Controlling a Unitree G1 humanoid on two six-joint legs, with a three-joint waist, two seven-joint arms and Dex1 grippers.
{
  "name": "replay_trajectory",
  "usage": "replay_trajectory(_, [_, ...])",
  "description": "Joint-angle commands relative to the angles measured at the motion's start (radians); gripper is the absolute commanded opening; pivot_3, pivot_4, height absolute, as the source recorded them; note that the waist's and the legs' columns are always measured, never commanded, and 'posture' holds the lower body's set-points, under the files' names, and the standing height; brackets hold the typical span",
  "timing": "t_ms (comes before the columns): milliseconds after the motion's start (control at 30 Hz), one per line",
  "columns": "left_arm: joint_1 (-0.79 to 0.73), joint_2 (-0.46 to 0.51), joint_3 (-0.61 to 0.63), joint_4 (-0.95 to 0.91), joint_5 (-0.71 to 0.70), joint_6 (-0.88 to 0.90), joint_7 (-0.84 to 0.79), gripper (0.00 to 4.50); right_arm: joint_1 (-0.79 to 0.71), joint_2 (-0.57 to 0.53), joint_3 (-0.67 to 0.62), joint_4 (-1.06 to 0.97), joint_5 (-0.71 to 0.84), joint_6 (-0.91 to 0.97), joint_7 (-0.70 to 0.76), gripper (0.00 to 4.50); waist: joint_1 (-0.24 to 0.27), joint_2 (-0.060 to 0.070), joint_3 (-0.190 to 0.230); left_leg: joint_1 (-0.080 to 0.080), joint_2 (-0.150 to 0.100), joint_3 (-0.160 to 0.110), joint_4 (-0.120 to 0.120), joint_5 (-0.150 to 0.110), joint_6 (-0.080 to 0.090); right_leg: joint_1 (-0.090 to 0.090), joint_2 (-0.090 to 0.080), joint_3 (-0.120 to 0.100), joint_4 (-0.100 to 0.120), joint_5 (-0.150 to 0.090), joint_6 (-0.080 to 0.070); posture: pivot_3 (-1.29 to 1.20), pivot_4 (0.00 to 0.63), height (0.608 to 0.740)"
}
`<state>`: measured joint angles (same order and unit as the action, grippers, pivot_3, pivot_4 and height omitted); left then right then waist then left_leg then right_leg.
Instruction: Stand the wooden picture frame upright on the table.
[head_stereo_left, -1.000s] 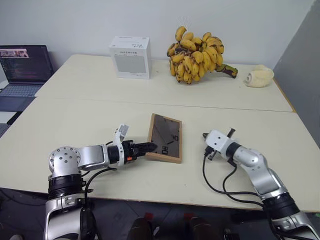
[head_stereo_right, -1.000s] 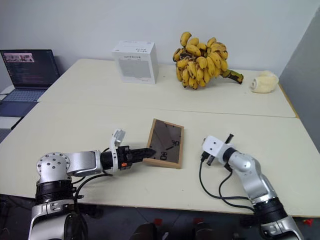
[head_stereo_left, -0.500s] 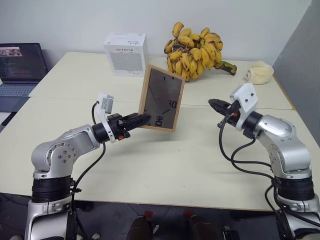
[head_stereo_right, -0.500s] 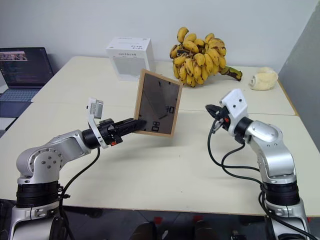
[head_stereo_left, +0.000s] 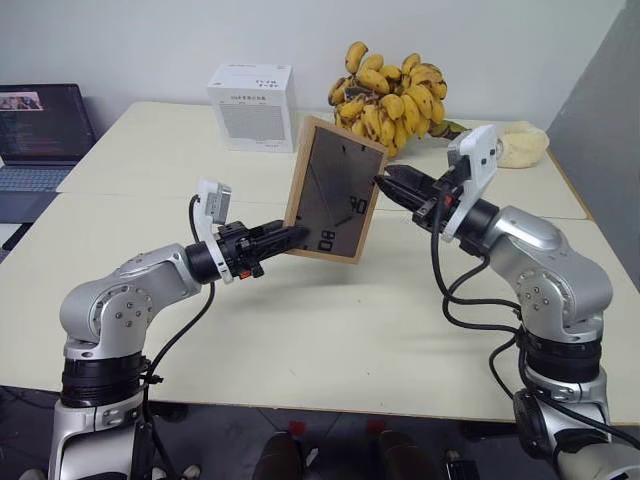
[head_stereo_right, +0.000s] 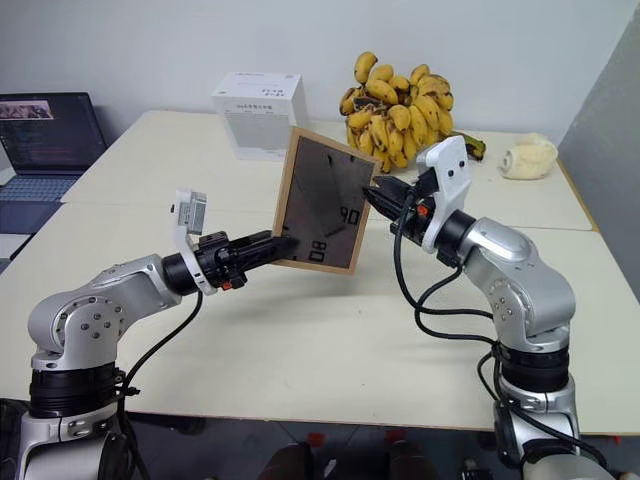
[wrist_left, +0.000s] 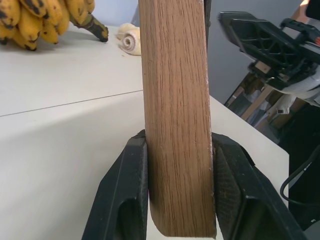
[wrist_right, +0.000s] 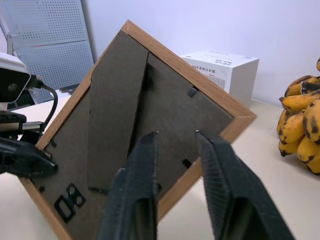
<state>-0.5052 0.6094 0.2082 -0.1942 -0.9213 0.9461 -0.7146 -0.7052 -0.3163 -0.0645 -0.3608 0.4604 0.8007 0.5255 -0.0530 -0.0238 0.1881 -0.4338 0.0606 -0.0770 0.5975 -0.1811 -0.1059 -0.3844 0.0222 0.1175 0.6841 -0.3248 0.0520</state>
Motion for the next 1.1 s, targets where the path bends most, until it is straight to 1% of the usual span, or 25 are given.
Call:
replay_trajectory(33, [-0.030,-0.001,-0.005,-0.051,-0.020,-0.015,-0.023,1.32,-0.038,0.026,0.039,0.002,-0.004,-0.049,-0.013,2.22,-0.002,0.000,0.000,0.000,0.000,0.000,0.000,0.000,0.000,0.000,0.000,0.000,0.000,0.000,0.000,0.00,0.150,0.740])
replay_trajectory(300, [-0.039,-0.026,-0.046,-0.047,-0.005,-0.025,-0.031,1.32,-0.067,0.086,0.093,0.035,-0.008,-0.074,-0.039,2.22,-0.003,0.000,0.000,0.000,0.000,0.000,0.000,0.000,0.000,-0.001,0.000,0.000,0.003,0.000,0.000,0.00,0.150,0.740])
replay_trajectory(500, [-0.095,-0.080,-0.112,0.053,0.080,-0.082,-0.053,1.32,-0.087,0.133,0.110,0.050,-0.010,-0.079,-0.076,2.22,0.000,0.000,0.000,0.000,0.000,0.000,0.004,0.000,0.000,-0.001,0.000,0.000,0.008,0.000,0.000,0.00,0.150,0.740])
replay_trajectory(600, [-0.143,-0.099,-0.132,0.167,0.144,-0.129,-0.069,1.32,-0.072,0.129,0.104,0.030,-0.005,-0.069,-0.089,2.22,-0.002,0.000,0.000,0.000,0.000,0.000,0.006,0.000,0.000,-0.002,0.000,0.000,0.010,0.000,0.000,0.00,0.150,0.740])
replay_trajectory(733, [-0.193,-0.113,-0.138,0.255,0.187,-0.161,-0.091,1.32,-0.043,0.115,0.097,0.012,-0.007,-0.059,-0.106,2.22,-0.003,0.000,0.000,0.000,0.000,0.000,0.007,0.000,0.000,-0.003,0.001,0.000,0.013,0.000,-0.001,0.00,0.150,0.740])
replay_trajectory(933, [-0.220,-0.120,-0.130,0.280,0.206,-0.164,-0.119,1.32,-0.012,0.098,0.095,-0.005,-0.014,-0.054,-0.129,2.22,-0.003,0.000,0.000,0.000,0.000,0.000,0.007,0.000,0.000,-0.003,0.001,0.000,0.013,-0.001,-0.001,0.00,0.150,0.740])
replay_trajectory(1100, [-0.222,-0.124,-0.123,0.258,0.203,-0.144,-0.127,1.32,-0.013,0.092,0.098,0.006,-0.017,-0.066,-0.132,2.22,-0.004,0.000,0.000,0.000,0.000,0.000,0.008,0.000,0.000,-0.003,0.001,0.000,0.014,-0.001,-0.001,0.00,0.150,0.740])
